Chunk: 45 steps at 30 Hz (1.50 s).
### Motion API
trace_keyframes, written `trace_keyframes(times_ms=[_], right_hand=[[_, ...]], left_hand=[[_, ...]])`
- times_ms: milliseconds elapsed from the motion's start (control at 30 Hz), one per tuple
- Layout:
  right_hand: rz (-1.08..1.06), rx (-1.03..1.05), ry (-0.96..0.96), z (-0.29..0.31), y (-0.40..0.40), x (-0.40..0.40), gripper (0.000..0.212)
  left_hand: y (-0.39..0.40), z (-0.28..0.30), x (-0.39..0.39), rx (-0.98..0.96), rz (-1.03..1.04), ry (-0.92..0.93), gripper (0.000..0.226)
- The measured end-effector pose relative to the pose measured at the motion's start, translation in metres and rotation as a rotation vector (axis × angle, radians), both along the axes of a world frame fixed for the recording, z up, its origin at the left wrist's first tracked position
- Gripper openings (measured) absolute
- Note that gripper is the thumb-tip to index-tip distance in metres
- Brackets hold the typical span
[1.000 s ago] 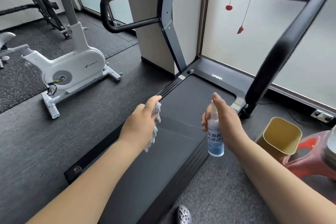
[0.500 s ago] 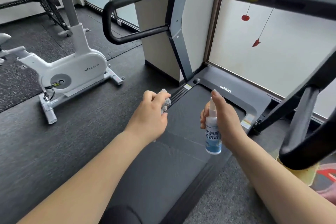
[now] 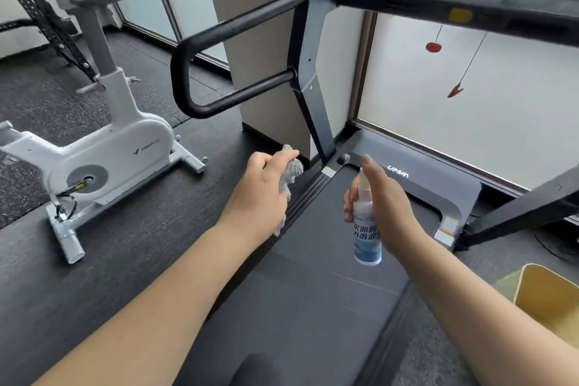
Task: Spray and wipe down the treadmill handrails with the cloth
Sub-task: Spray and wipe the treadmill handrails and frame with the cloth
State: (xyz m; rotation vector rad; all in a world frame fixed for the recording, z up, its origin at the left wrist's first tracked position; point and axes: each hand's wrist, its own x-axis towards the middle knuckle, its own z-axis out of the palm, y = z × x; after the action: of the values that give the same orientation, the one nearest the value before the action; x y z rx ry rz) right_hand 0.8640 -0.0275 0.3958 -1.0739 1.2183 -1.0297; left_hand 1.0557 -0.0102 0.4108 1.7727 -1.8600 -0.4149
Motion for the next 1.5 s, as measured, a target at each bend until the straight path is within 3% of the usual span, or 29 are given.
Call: trace_keyframes(times_ms=[233, 500, 733, 1133, 1500], right_hand=[[-0.089, 0.056, 0.044, 0.075, -0.060, 0.052, 0.059], [-0.072, 0.055, 0.081, 0.137, -0.102, 0.078, 0.062], [-0.055, 0.063, 0.104, 0.152, -0.156, 0.072, 0.064], [0.218, 0.045, 0.203, 0.165, -0.298, 0.061, 0.069], [0.340, 0.073, 0.220, 0.159, -0.393, 0.146, 0.064]], left_hand=[[-0.067, 0.061, 0.054, 0.110, -0.077, 0.064, 0.058], [-0.119, 0.120, 0.079, 0.074, -0.081, 0.140, 0.052], [-0.172, 0.139, 0.072, 0.060, -0.050, 0.129, 0.053], [-0.281, 0.181, 0.052, -0.025, 0.149, 0.159, 0.043], [-0.351, 0.213, 0.144, -0.154, 0.390, 0.061, 0.042]])
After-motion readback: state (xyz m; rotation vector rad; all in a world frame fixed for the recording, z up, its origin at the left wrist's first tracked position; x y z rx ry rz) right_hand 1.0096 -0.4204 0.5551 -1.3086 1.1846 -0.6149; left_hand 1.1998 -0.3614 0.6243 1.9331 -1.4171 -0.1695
